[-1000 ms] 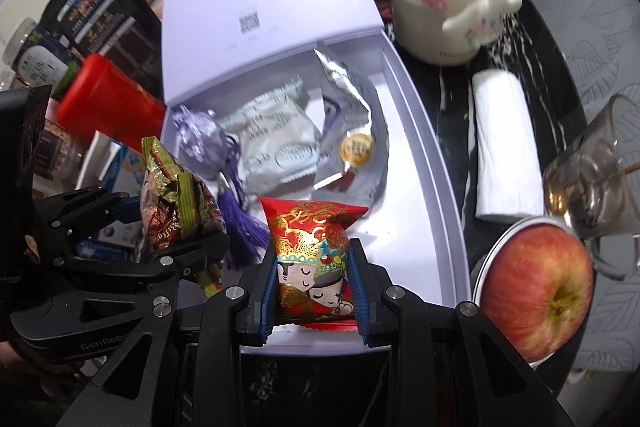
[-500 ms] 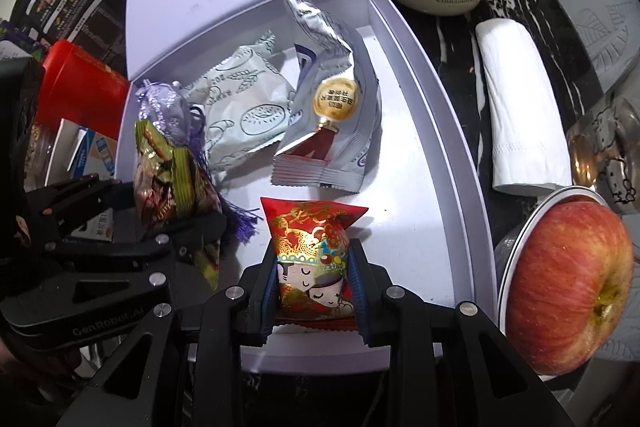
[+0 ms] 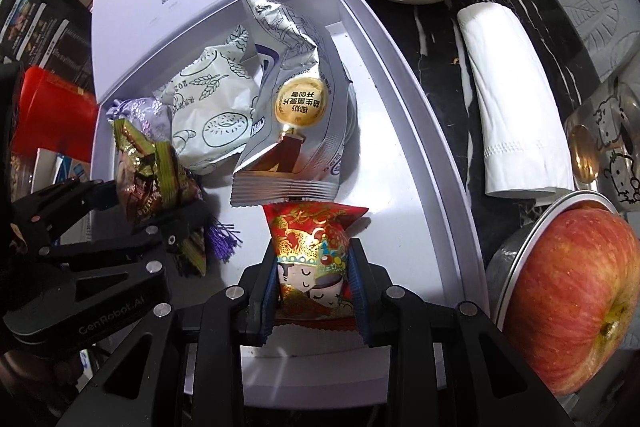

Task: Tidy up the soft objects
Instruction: 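Lower the red bag with the right tool while the left tool lowers the gold bag into the box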

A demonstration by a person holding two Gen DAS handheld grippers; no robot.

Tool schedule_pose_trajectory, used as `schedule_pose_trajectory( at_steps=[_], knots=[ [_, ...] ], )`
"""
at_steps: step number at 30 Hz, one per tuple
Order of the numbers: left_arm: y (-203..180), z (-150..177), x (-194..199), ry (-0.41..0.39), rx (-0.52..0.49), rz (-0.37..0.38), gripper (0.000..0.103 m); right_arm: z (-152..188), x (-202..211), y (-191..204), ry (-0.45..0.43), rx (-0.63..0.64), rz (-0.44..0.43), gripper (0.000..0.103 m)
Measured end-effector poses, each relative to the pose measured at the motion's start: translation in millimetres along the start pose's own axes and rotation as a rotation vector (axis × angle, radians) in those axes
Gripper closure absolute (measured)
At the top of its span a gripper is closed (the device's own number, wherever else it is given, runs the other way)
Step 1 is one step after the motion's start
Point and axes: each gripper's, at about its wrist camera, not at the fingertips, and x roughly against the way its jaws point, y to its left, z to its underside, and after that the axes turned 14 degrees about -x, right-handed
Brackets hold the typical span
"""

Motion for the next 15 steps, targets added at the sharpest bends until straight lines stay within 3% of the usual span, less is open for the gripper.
schedule_pose_trajectory(
  at_steps=[7, 15],
  knots=[
    [-9.0, -18.7, -11.7, 0.023, -0.001, -0.021, 0.045, 1.6, 1.7, 2.6, -0.017, 0.0, 0.021, 0.072],
    [-3.8, -0.7, -5.5, 0.031, -0.004, -0.026, 0.044, 7.2, 7.5, 3.0, -0.028, -0.018, 0.032, 0.072]
  ],
)
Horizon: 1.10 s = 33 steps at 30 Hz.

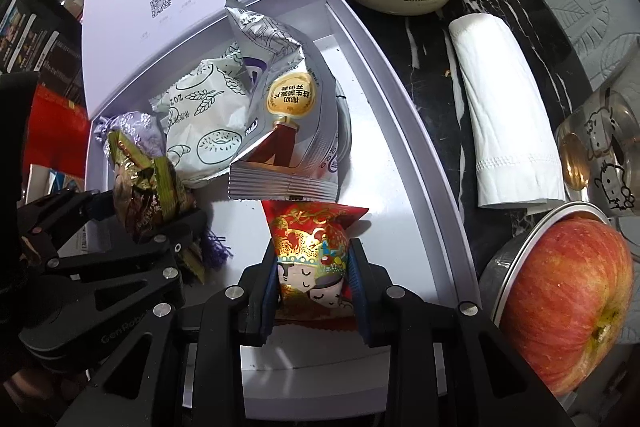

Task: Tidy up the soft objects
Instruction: 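Lower the red bag with the right tool while the left tool lowers the gold bag into the box, then open both tools and lift them up out of the box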

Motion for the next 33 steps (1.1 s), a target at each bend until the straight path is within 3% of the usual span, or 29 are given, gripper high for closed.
schedule_pose_trajectory(
  at_steps=[6, 16, 26, 33],
  knots=[
    [-0.4, 3.2, 1.7, 0.02, 0.002, 0.023, 0.044, -0.9, -0.9, 0.2, 0.015, -0.004, 0.015, 0.071],
    [-11.8, 21.4, 18.0, 0.025, 0.016, 0.029, 0.037, 7.3, 7.7, 1.3, 0.025, -0.006, 0.039, 0.058],
    [-7.6, 33.5, 63.2, -0.04, 0.006, -0.003, 0.037, 11.7, 40.3, 3.6, -0.013, 0.012, 0.036, 0.058],
    [12.8, 28.6, 105.9, -0.123, 0.023, -0.012, 0.037, 0.4, 78.9, 15.3, -0.095, 0.038, 0.026, 0.058]
  ],
)
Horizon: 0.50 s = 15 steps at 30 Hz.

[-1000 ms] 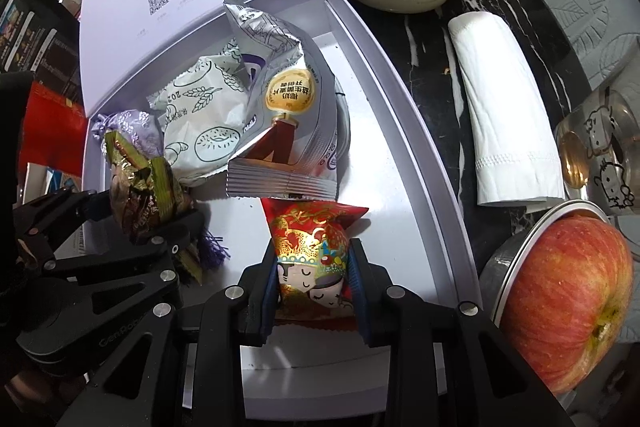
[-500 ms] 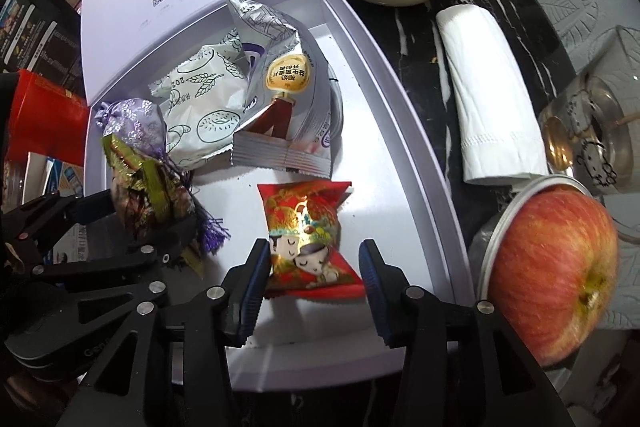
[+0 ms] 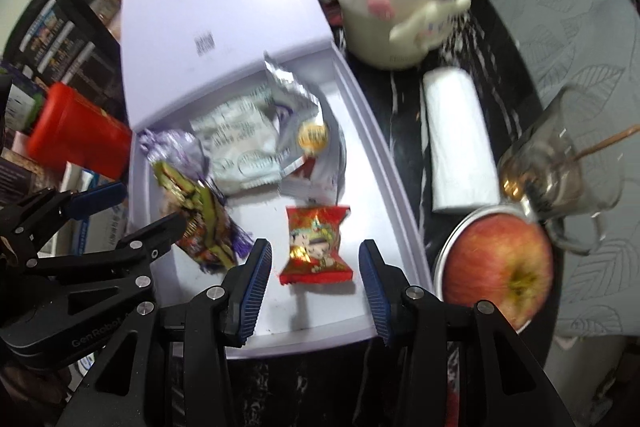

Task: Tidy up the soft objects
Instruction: 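Open both tools and lift them up out of the box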

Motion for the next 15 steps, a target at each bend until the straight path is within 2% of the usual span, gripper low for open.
schedule_pose_trajectory(
  at_steps=[7, 15],
  knots=[
    [13.5, -8.9, 58.7, -0.135, -0.005, -0.066, 0.037, -10.1, 39.8, 12.7, -0.1, 0.026, -0.015, 0.058],
    [13.4, -7.5, 112.7, -0.253, -0.01, -0.101, 0.037, -0.9, 91.0, 22.7, -0.21, 0.067, -0.038, 0.058]
  ],
)
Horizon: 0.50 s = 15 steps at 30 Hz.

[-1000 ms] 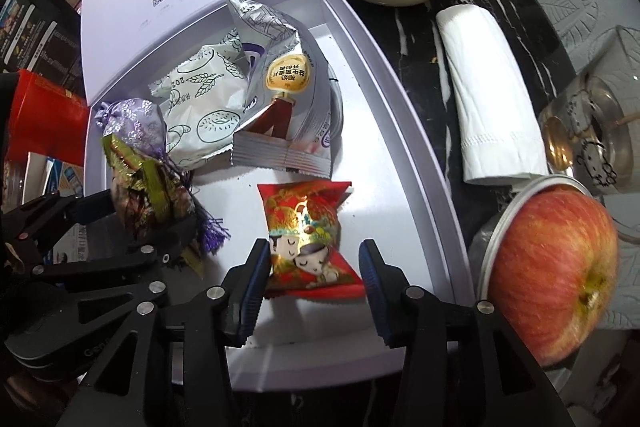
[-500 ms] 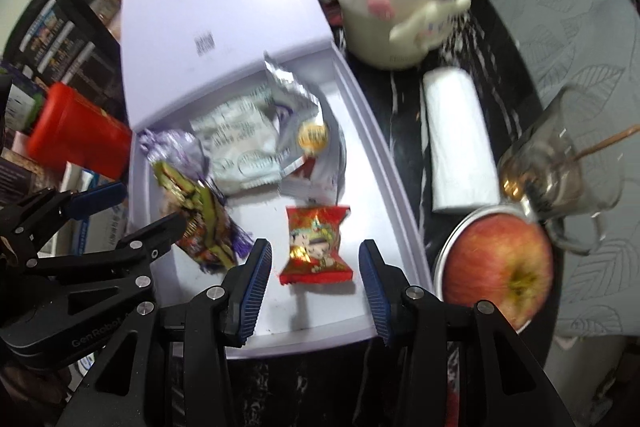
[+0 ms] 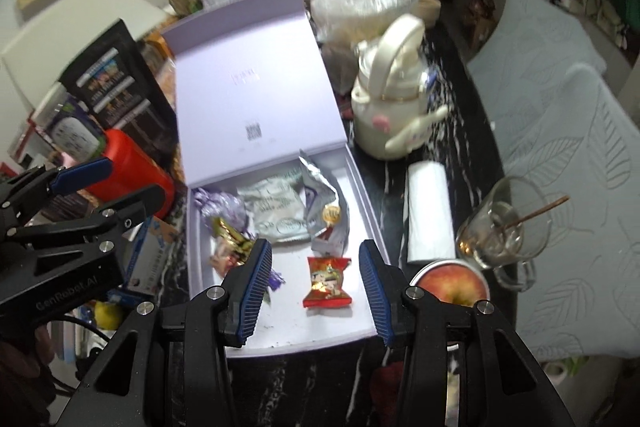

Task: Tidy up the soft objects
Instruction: 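Open both tools and lift them up out of the box, then move both open tools toward the red fuzzy plush and clear bag on the table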

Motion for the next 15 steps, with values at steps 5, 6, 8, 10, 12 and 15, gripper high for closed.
schedule_pose_trajectory(
  at_steps=[5, 6, 8, 10, 12, 15],
  knots=[
    [-2.7, 3.2, 34.5, -0.055, -0.004, -0.007, 0.037, 5.4, 32.0, 7.1, -0.062, 0.022, -0.004, 0.058],
    [-3.2, 4.3, 41.1, -0.063, -0.004, -0.008, 0.037, 7.3, 38.6, 8.4, -0.075, 0.027, -0.004, 0.058],
    [-5.2, 7.8, 52.2, -0.079, -0.003, -0.01, 0.037, 11.8, 49.6, 10.0, -0.096, 0.033, -0.004, 0.058],
    [-7.9, 12.3, 61.4, -0.09, -0.007, -0.014, 0.036, 17.4, 61.5, 10.7, -0.116, 0.036, -0.004, 0.058],
    [-10.0, 16.4, 68.2, -0.097, -0.008, -0.019, 0.031, 24.2, 73.1, 11.1, -0.136, 0.039, 0.002, 0.052],
    [-13.6, 25.8, 79.3, -0.101, -0.006, -0.022, 0.031, 34.2, 89.5, 11.4, -0.174, 0.042, 0.01, 0.043]
  ],
)
